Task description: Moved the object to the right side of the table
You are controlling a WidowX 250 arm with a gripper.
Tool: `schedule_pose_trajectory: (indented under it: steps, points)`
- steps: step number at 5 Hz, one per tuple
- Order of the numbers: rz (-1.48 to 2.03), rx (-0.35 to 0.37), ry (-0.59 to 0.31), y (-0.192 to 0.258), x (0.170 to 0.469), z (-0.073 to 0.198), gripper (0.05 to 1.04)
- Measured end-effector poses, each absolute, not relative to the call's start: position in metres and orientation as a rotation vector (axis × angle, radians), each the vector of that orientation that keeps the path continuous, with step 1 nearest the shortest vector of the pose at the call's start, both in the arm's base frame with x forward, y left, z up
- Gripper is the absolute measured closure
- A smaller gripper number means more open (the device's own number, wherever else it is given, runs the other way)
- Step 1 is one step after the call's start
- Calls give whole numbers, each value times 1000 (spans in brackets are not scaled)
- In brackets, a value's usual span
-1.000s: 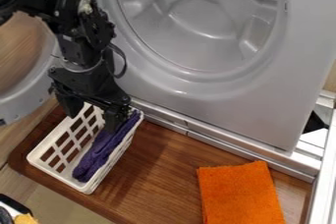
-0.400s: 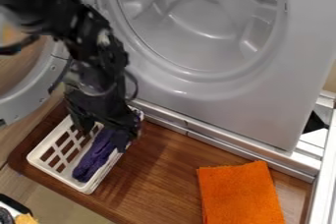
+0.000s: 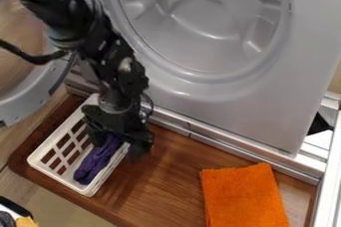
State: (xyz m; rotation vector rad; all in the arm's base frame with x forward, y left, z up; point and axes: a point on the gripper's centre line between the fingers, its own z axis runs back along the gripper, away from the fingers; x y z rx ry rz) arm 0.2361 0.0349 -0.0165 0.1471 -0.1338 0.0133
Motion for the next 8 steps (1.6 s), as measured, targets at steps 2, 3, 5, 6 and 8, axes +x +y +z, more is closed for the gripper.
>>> schedule_pose_trajectory:
  steps: [2,3,5,6,8]
  points:
    - [173,221,-174,45,232,-30,398]
    - [146,195,-161,41,237,-29,691]
    - [166,121,-152,40,234,-29,827]
    - [144,148,-139,34,236,-15,828]
    - [32,196,-155,-18,252,13,828]
